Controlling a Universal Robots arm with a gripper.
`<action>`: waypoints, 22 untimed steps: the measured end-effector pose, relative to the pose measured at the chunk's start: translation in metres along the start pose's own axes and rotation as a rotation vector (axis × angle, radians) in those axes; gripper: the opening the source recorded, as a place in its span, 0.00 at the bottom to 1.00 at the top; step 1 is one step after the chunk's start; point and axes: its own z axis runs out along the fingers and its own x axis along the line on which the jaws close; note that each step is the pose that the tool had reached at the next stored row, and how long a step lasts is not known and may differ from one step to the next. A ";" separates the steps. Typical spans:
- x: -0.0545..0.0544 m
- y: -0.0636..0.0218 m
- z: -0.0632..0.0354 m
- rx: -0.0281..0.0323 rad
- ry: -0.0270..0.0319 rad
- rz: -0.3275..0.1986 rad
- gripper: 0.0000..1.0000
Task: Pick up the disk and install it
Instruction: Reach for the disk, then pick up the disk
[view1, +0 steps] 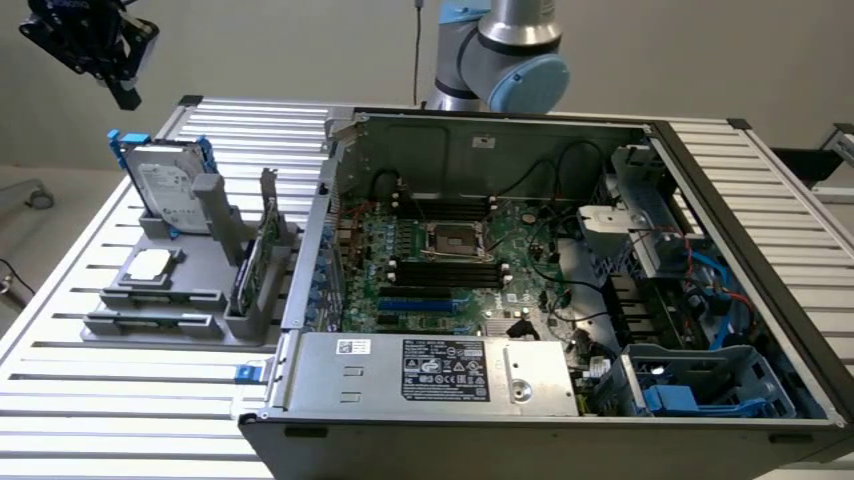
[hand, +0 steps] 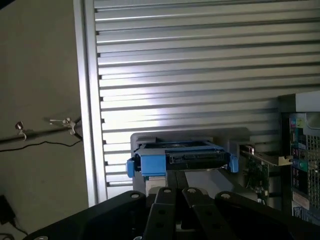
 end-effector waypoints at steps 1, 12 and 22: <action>0.000 -0.0001 -0.0001 0.0002 0.0003 0.000 0.11; 0.002 -0.0002 -0.0001 -0.0001 0.0006 0.000 0.11; 0.004 0.0002 0.0017 0.0052 0.0033 -0.088 0.11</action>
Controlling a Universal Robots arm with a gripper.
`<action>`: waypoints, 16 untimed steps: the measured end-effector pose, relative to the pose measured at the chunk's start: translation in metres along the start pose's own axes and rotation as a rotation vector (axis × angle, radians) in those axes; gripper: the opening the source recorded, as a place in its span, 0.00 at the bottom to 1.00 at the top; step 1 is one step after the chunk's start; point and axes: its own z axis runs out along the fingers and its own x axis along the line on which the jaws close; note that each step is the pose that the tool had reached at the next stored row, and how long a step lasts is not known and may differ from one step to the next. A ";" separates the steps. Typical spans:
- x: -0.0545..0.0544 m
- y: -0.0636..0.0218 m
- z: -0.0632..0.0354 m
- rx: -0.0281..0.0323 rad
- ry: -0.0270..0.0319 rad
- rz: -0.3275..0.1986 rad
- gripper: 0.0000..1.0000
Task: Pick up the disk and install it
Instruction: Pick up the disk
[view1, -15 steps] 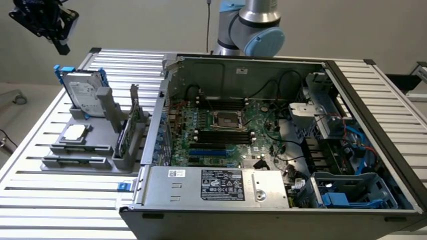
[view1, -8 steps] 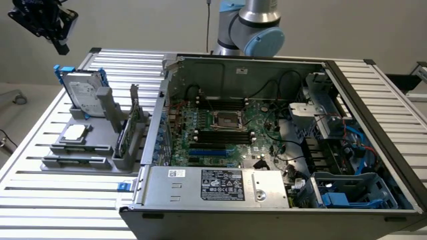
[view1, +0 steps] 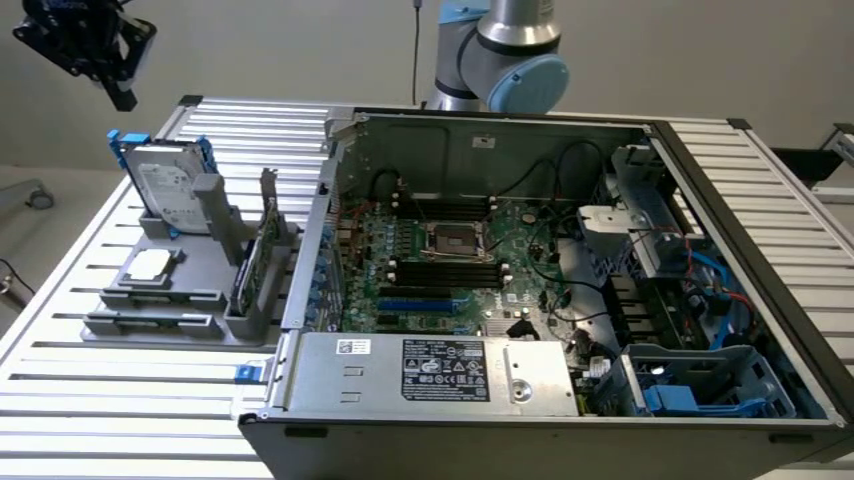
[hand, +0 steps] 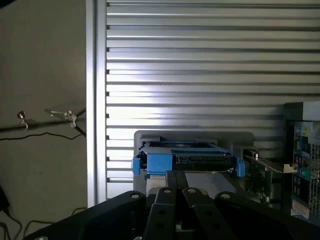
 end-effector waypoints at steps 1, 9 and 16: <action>0.000 0.0000 0.0004 -0.0002 0.0007 -0.018 0.11; 0.000 -0.0001 0.0034 -0.0013 0.0067 -0.163 0.11; 0.000 -0.0002 0.0038 -0.0022 0.0121 -0.290 0.11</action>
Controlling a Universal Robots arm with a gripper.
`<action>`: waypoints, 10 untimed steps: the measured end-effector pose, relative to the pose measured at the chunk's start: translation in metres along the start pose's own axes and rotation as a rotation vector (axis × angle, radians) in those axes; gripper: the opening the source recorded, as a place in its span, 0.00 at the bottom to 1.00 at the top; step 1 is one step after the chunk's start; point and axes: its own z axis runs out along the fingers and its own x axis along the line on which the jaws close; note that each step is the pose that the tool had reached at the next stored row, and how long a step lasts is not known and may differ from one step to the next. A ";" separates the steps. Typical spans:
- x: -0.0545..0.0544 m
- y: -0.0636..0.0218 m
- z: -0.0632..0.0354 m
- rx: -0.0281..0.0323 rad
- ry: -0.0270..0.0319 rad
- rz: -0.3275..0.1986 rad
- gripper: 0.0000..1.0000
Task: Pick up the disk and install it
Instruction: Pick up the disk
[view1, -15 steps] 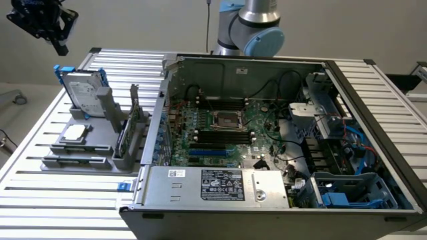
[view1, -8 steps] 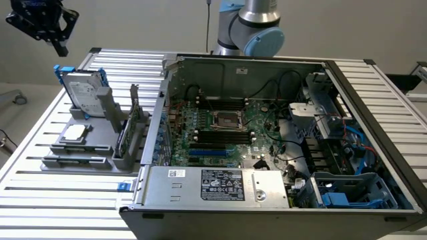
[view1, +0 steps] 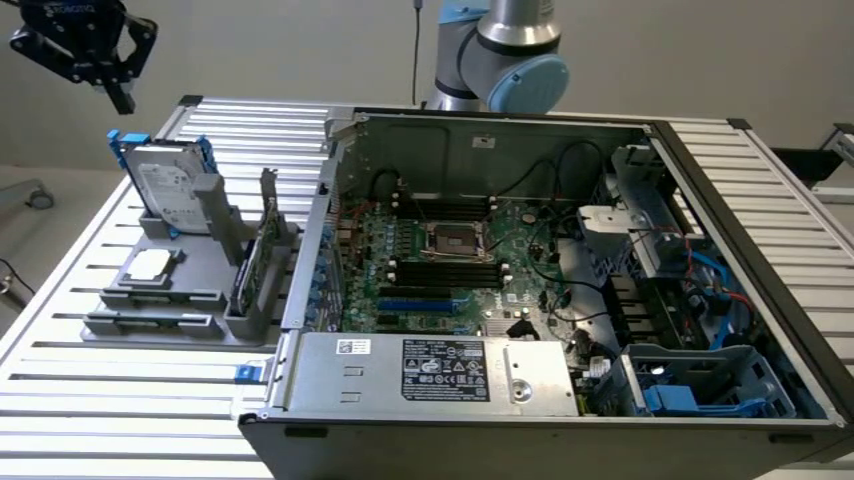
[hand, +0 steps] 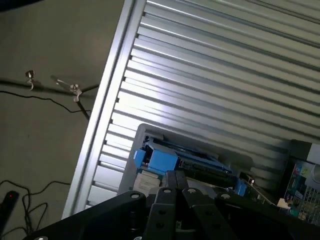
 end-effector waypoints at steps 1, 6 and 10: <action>0.000 0.0000 0.0001 0.0000 0.0007 -0.019 0.11; 0.000 0.0000 0.0000 0.0001 0.0048 -0.110 0.11; 0.000 0.0000 0.0000 0.0000 0.0080 -0.182 0.11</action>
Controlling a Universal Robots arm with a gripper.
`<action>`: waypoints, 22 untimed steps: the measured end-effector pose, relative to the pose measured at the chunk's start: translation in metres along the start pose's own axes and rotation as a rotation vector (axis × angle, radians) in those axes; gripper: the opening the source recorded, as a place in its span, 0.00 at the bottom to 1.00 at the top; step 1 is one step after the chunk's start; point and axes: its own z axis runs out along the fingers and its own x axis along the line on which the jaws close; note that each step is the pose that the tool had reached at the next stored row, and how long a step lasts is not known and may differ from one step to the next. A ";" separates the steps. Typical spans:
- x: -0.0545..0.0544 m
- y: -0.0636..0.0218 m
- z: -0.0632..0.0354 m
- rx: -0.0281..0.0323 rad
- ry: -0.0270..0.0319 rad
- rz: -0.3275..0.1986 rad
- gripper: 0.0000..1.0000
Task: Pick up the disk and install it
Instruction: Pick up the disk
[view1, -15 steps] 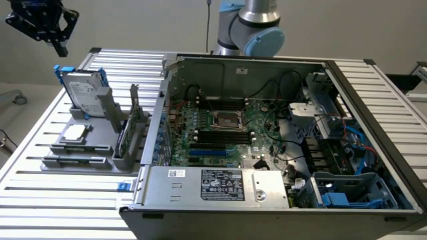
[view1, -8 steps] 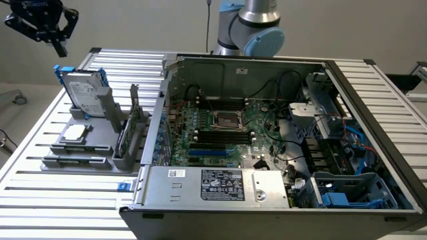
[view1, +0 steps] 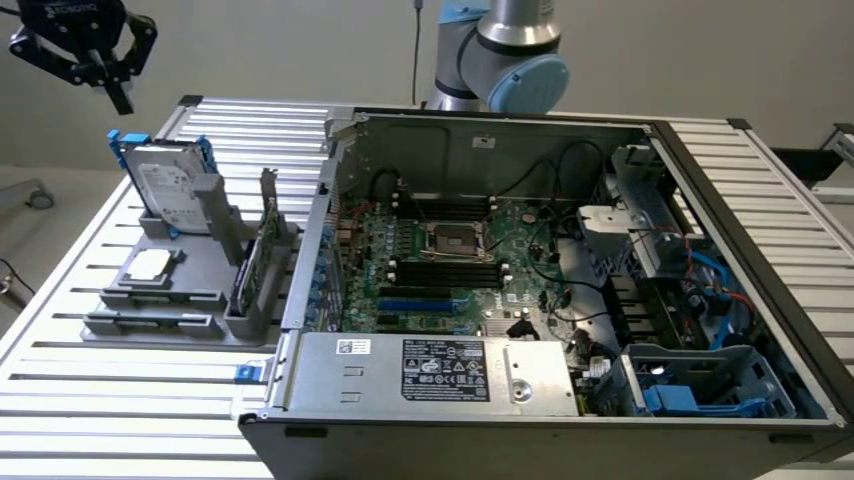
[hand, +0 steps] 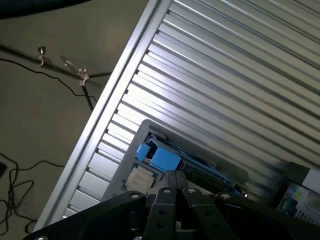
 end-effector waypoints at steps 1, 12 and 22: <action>0.000 0.0000 0.0000 0.0000 0.0009 -0.019 0.11; 0.000 0.0013 0.0003 0.0047 0.0122 -0.208 0.11; 0.000 0.0056 0.0011 0.0284 0.0337 -0.338 0.11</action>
